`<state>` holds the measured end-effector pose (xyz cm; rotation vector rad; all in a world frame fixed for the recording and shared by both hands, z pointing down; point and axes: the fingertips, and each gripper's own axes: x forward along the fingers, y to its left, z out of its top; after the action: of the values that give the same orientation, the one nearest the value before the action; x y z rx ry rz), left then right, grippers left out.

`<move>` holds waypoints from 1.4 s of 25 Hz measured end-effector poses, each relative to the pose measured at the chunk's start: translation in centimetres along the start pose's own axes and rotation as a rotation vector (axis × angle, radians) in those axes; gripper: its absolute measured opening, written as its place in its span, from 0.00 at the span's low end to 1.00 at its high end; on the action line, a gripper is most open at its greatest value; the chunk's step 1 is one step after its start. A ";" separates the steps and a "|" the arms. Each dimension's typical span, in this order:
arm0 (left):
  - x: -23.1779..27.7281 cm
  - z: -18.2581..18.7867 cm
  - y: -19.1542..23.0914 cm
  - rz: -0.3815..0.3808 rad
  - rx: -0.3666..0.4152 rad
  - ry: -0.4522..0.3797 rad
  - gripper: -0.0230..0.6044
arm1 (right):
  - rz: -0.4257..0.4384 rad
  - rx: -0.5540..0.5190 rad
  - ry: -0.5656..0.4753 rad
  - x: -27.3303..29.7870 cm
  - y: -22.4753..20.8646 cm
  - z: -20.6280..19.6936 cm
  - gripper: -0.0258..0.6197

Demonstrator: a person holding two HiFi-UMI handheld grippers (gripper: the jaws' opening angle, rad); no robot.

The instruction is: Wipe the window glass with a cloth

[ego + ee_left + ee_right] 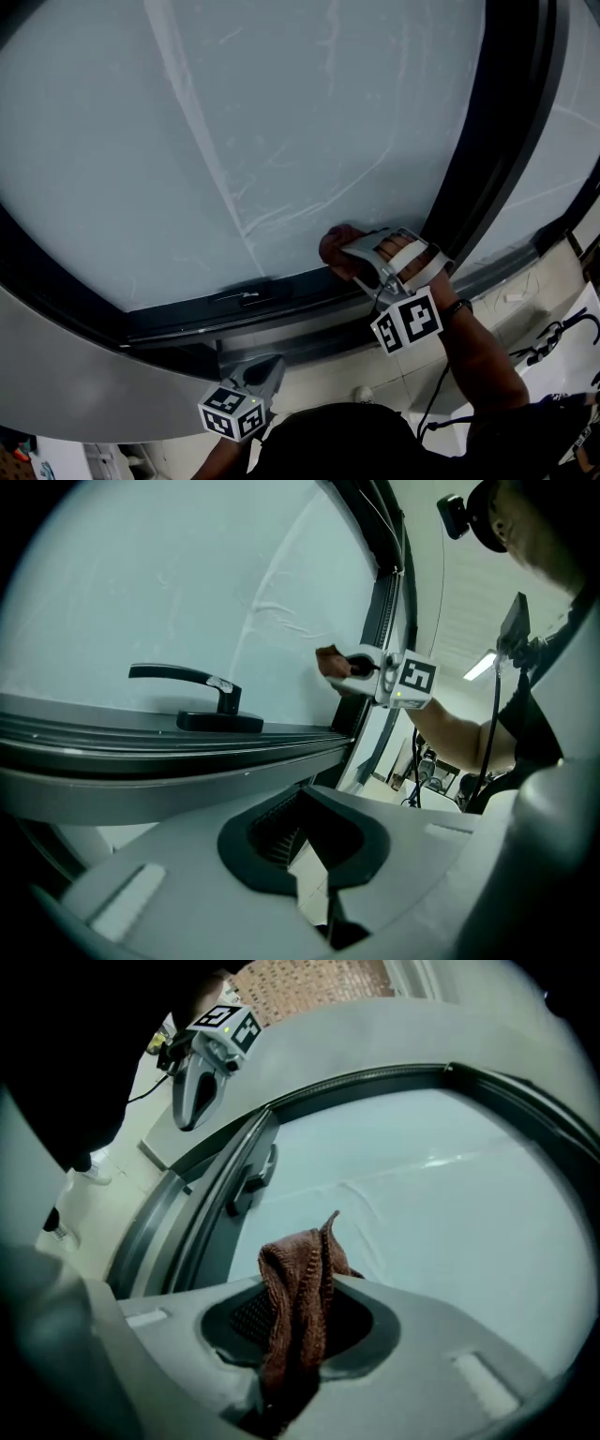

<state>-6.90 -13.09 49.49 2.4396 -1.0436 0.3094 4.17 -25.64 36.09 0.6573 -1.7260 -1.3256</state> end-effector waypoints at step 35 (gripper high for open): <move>-2.1 -1.1 1.2 0.042 -0.040 -0.021 0.06 | -0.585 -0.091 0.052 0.0 -19.5 3.0 0.16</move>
<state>-9.24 -11.95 49.99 2.3929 -1.1002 0.2743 0.02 -30.02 17.27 1.1915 -1.4713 -1.7467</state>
